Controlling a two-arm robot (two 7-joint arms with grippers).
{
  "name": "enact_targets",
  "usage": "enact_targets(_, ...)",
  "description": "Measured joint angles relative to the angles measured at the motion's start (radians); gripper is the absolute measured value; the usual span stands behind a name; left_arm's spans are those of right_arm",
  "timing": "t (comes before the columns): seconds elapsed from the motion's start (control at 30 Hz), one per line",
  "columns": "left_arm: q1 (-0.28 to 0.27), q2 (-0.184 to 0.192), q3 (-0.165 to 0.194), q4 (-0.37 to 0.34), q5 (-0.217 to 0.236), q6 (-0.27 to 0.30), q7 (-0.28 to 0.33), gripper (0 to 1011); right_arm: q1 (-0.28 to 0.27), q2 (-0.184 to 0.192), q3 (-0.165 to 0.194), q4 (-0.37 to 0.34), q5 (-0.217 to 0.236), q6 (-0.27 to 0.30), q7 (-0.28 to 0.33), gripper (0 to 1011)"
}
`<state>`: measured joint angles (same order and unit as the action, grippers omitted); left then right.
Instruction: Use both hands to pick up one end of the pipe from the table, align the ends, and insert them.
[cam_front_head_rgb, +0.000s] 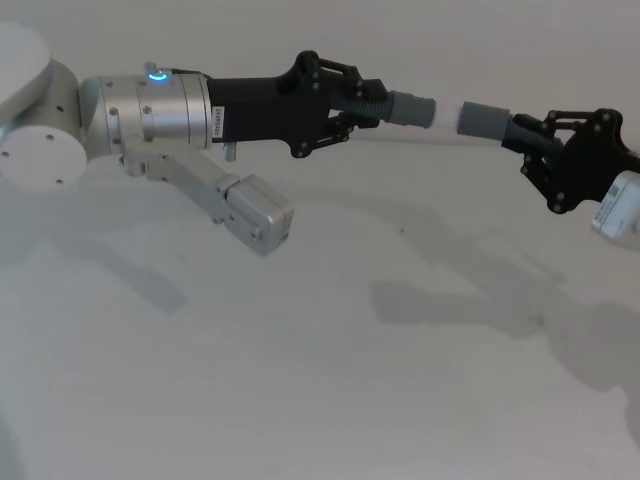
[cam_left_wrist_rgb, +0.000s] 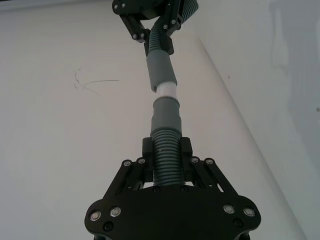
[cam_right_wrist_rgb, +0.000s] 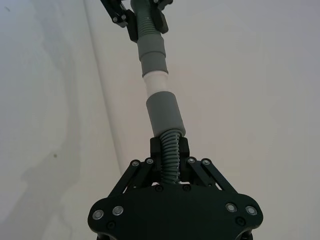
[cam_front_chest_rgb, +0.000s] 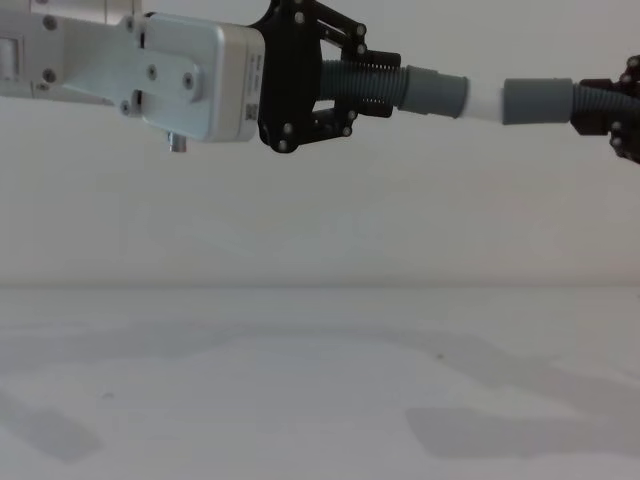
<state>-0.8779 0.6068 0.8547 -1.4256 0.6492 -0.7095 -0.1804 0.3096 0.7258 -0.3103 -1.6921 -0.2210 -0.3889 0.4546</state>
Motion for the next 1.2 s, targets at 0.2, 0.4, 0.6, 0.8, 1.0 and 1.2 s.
enact_targets(0.2, 0.0, 0.0, 0.0, 0.0, 0.0, 0.0, 0.0, 302, -0.003, 0.001, -0.001, -0.007, 0.006, -0.001, 0.004, 186)
enact_targets(0.4, 0.0, 0.0, 0.0, 0.0, 0.0, 0.0, 0.0, 302, -0.005, 0.0, -0.001, -0.013, 0.012, 0.003, 0.005, 186)
enact_targets(0.6, 0.0, 0.0, 0.0, 0.0, 0.0, 0.0, 0.0, 302, -0.006, -0.002, -0.001, -0.016, 0.015, 0.006, 0.006, 186)
enact_targets(0.8, 0.0, 0.0, 0.0, 0.0, 0.0, 0.0, 0.0, 302, -0.007, -0.002, 0.0, -0.018, 0.017, 0.008, 0.006, 186)
enact_targets(1.0, 0.0, 0.0, 0.0, 0.0, 0.0, 0.0, 0.0, 302, -0.007, -0.003, 0.001, -0.019, 0.018, 0.009, 0.007, 186)
enact_targets(1.2, 0.0, 0.0, 0.0, 0.0, 0.0, 0.0, 0.0, 302, -0.008, -0.003, 0.001, -0.02, 0.019, 0.01, 0.007, 186)
